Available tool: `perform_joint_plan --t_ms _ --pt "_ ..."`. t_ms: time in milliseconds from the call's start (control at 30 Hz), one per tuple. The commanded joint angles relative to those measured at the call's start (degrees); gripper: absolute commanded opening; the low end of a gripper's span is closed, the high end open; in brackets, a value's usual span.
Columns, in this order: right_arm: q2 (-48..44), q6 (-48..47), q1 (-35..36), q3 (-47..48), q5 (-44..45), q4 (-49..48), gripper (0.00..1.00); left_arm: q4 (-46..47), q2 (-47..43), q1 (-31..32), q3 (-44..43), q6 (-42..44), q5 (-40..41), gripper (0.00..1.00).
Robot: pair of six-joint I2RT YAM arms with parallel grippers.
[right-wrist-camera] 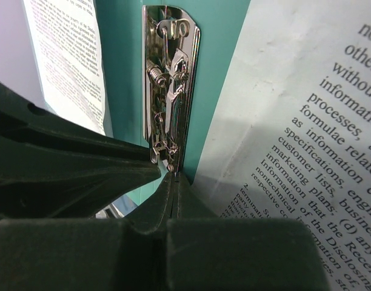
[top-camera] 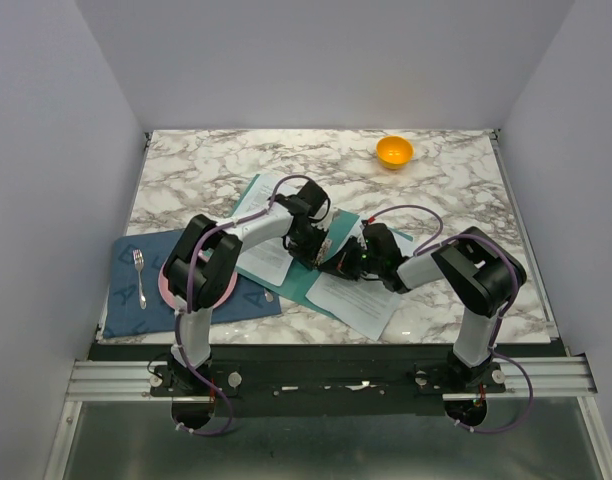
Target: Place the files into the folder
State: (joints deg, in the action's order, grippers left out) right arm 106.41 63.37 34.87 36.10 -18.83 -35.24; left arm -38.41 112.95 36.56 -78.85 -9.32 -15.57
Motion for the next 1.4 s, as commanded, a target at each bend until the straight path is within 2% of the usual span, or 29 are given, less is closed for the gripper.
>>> perform_joint_plan --t_ms 0,400,733,867,1067,1167,1200,1367 --pt "5.5 -5.5 0.3 -2.9 7.8 19.0 0.0 3.0 0.4 3.7 2.1 0.4 0.5 0.17" --pt "6.7 -5.3 0.3 -3.1 7.2 18.1 0.01 0.2 -1.4 4.3 0.4 1.0 -1.6 0.16" --pt "6.3 -5.0 0.3 -4.1 6.9 17.0 0.0 -10.4 -5.1 -1.5 -9.2 3.2 -11.1 0.16" --pt "5.6 -5.1 0.3 -4.3 7.0 17.1 0.0 -11.8 -5.6 -4.8 -11.5 3.0 -11.9 0.17" --pt "3.1 -6.9 0.3 -3.5 6.1 17.9 0.0 -12.0 -5.7 -11.2 -14.2 3.8 -7.6 0.22" --pt "0.6 -8.9 0.3 -2.0 4.0 17.8 0.01 -11.0 -5.7 -12.9 -13.6 5.2 -2.8 0.24" --pt "-1.4 -9.3 0.3 -1.7 3.5 17.5 0.0 -10.4 -5.8 -13.0 -13.0 5.5 1.9 0.24" --pt "-8.4 -12.5 0.3 -0.2 1.2 14.4 0.0 -4.7 -5.7 -13.1 -6.6 6.9 14.4 0.22"
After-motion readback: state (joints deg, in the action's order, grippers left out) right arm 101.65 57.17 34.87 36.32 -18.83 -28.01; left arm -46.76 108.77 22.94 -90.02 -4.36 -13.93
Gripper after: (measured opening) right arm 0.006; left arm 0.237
